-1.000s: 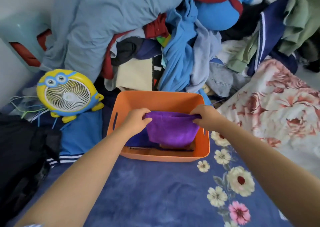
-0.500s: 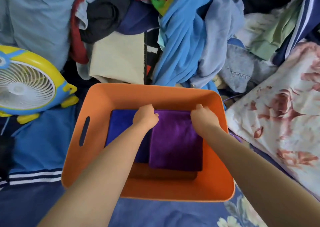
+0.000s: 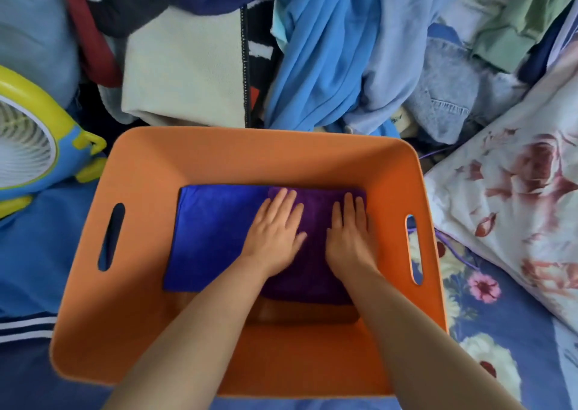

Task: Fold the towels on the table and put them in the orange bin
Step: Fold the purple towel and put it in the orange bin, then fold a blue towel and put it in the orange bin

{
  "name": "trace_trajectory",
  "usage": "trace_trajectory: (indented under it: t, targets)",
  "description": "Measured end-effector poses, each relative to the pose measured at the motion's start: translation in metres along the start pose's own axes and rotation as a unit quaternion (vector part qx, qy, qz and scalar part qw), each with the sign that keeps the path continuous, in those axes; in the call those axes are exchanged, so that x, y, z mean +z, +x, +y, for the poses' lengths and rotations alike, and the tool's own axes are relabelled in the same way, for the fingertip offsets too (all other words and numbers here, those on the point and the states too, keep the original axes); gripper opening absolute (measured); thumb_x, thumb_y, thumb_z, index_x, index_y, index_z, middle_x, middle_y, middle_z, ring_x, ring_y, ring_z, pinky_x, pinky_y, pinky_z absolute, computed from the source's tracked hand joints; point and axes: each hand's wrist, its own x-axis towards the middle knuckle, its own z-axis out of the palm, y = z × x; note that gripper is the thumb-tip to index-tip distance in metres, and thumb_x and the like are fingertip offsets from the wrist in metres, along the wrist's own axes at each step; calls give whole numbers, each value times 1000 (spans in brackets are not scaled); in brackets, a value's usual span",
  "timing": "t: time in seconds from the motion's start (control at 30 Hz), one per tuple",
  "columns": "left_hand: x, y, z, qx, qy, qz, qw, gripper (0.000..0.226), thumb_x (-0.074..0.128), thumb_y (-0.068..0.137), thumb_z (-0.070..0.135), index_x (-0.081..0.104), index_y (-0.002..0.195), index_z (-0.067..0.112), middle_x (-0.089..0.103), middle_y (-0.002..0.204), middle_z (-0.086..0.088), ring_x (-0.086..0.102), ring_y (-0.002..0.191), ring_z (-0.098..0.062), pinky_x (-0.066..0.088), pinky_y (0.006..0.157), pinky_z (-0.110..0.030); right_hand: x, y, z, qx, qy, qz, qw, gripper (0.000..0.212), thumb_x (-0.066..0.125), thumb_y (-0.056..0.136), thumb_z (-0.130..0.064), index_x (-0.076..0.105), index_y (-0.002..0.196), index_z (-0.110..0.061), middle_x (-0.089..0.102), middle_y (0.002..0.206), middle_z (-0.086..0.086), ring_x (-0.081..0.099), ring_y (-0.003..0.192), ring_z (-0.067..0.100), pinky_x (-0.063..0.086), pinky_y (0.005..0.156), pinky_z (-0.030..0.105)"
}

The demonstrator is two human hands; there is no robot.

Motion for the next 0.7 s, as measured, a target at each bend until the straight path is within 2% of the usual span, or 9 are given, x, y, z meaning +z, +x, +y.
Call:
trace_trajectory:
  t: [0.03, 0.07, 0.17, 0.37, 0.53, 0.7]
  targets:
    - [7, -3, -2, 3, 0, -67, 998, 70, 37, 93, 46, 13, 146, 7, 3, 156, -13, -3, 145, -25, -5, 114, -35, 5, 1, 3, -6, 0, 1, 1000, 56, 26, 98, -26, 1, 146, -10, -9, 155, 12, -11, 143, 27, -2, 117, 41]
    - [12, -4, -2, -5, 8, -109, 994, 73, 28, 94, 51, -1, 146, 10, -10, 156, -10, -16, 143, -23, -16, 110, -33, 11, 2, 5, -11, 6, 8, 1000, 57, 25, 99, -28, -1, 146, -11, -12, 155, 13, -12, 143, 26, -5, 116, 40]
    - [23, -1, 0, -35, 42, -124, 991, 74, 21, 94, 53, -13, 144, 10, -19, 154, -10, -23, 141, -22, -21, 106, -32, 20, 7, 5, -6, 34, 2, 999, 57, 22, 99, -31, -3, 146, -12, -15, 155, 11, -16, 143, 25, -9, 116, 37]
    - [29, 14, 0, -52, 56, -134, 988, 74, 18, 93, 55, -14, 144, 11, -20, 153, -10, -23, 141, -23, -21, 105, -32, 29, 17, 12, -14, 77, 13, 997, 56, 22, 99, -31, -3, 146, -15, -15, 155, 7, -16, 143, 22, -8, 116, 36]
    - [12, 10, 3, -49, 52, -167, 983, 74, 21, 93, 55, -11, 145, 13, -18, 154, -8, -22, 141, -20, -18, 109, -32, 14, 10, 10, -8, 72, -24, 997, 57, 23, 99, -32, -4, 146, -15, -16, 155, 7, -16, 143, 23, -7, 116, 38]
    - [-39, -4, 14, -60, 33, -111, 992, 61, 33, 97, 37, 7, 147, 14, -2, 157, -6, -9, 144, -19, -3, 117, -36, -28, -15, 5, -27, 99, 0, 995, 56, 30, 98, -24, 5, 146, -11, -7, 156, 10, -11, 143, 25, 3, 117, 39]
